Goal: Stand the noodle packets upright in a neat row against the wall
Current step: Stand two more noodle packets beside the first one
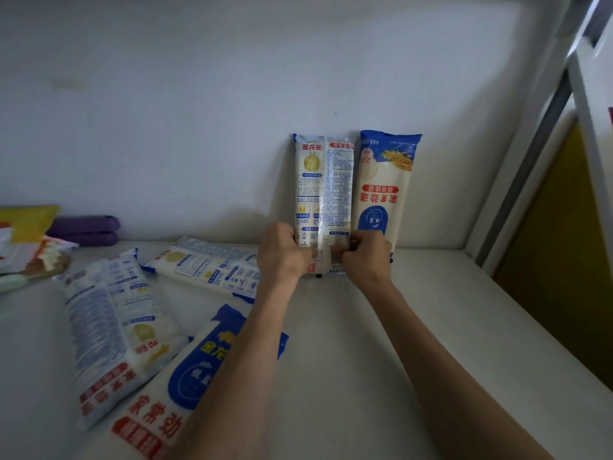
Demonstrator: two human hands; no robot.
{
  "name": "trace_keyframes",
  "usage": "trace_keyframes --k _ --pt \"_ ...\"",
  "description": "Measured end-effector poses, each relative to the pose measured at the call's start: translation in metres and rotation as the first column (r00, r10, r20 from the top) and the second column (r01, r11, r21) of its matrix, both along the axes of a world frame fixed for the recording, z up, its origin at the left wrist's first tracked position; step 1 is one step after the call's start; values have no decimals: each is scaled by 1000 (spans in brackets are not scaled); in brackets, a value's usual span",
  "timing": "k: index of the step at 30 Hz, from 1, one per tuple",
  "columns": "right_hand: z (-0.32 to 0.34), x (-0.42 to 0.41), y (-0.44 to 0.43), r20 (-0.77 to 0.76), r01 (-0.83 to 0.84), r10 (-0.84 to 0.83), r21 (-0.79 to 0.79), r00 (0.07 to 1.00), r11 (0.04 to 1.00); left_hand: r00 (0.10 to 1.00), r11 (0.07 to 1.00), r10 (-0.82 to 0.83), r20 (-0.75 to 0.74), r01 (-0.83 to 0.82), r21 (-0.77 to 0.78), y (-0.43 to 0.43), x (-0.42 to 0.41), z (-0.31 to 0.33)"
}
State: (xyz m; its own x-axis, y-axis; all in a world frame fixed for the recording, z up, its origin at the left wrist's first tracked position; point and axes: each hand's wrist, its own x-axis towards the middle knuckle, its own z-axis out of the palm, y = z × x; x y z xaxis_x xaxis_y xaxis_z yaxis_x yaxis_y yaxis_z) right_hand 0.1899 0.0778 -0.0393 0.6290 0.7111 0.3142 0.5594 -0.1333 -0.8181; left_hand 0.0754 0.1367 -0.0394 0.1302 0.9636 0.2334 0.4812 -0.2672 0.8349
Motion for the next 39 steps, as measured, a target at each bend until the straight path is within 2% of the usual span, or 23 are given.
trace_keyframes --k 3,6,16,24,31,36,39 --pt "-2 -2 4 32 43 -41 -82 999 996 997 998 15 81 -20 64 -1 4 -7" --pt "-8 -10 9 15 106 -105 -99 994 989 993 993 43 110 -55 108 0 5 -10" --pt "-6 -16 16 79 170 -160 -132 984 977 980 974 196 -22 -192 123 4 11 -11" --pt "-6 -14 22 104 201 -192 -87 976 976 996 988 75 -40 -69 137 8 17 -16" --pt "9 -14 12 114 144 -124 -180 986 973 996 1000 -5 86 5 -3 -8 -1 16" --pt "24 -25 3 91 -17 41 -253 995 967 948 985 78 309 -25 -172 -17 -41 55" --pt "33 -39 2 15 -131 139 -250 990 959 895 927 177 410 -12 -374 -9 -75 69"
